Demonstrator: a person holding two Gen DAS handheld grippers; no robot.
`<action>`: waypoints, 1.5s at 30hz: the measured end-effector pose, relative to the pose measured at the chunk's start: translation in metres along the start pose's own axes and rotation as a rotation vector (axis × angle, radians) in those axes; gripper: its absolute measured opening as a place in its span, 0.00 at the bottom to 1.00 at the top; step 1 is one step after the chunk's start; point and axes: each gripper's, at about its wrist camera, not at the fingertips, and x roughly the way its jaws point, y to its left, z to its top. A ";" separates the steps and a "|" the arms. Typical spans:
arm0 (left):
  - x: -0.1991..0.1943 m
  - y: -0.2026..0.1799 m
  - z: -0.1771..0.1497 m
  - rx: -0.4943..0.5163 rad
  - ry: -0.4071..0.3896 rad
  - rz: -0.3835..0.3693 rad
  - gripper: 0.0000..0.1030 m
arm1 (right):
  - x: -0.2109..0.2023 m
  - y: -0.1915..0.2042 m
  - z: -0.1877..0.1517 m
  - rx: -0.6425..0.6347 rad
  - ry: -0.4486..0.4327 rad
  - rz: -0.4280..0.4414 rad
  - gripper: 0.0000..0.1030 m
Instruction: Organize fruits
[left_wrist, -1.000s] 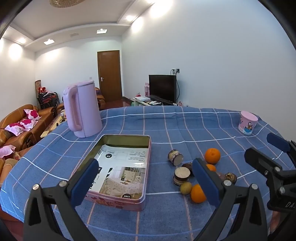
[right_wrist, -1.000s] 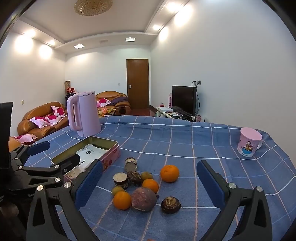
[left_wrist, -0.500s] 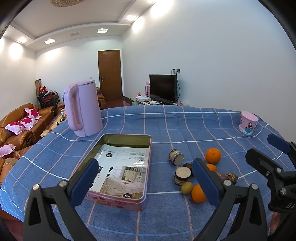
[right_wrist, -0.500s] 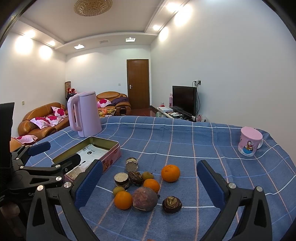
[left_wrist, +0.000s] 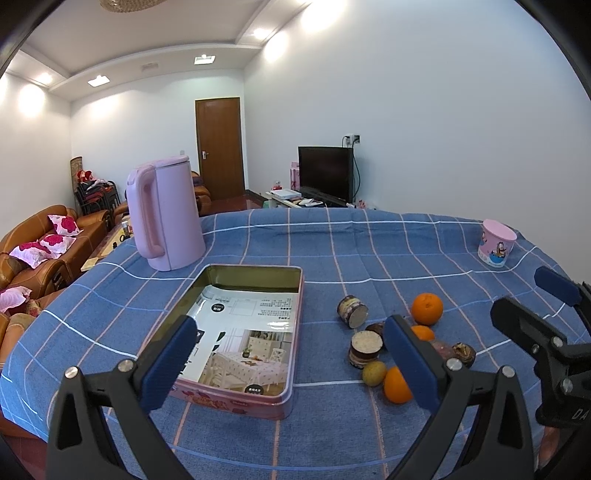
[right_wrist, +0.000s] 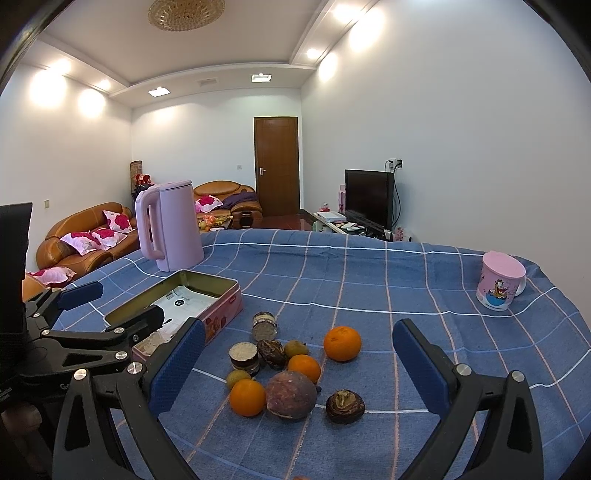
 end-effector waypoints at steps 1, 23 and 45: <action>0.000 0.000 0.000 0.000 0.000 0.000 1.00 | 0.000 0.001 0.000 0.000 0.000 0.002 0.99; 0.002 0.002 -0.001 -0.003 0.003 0.000 1.00 | 0.001 0.006 -0.002 0.000 0.005 0.006 0.99; 0.031 -0.001 -0.024 0.009 0.040 0.056 1.00 | 0.059 -0.007 -0.028 0.034 0.147 -0.015 0.94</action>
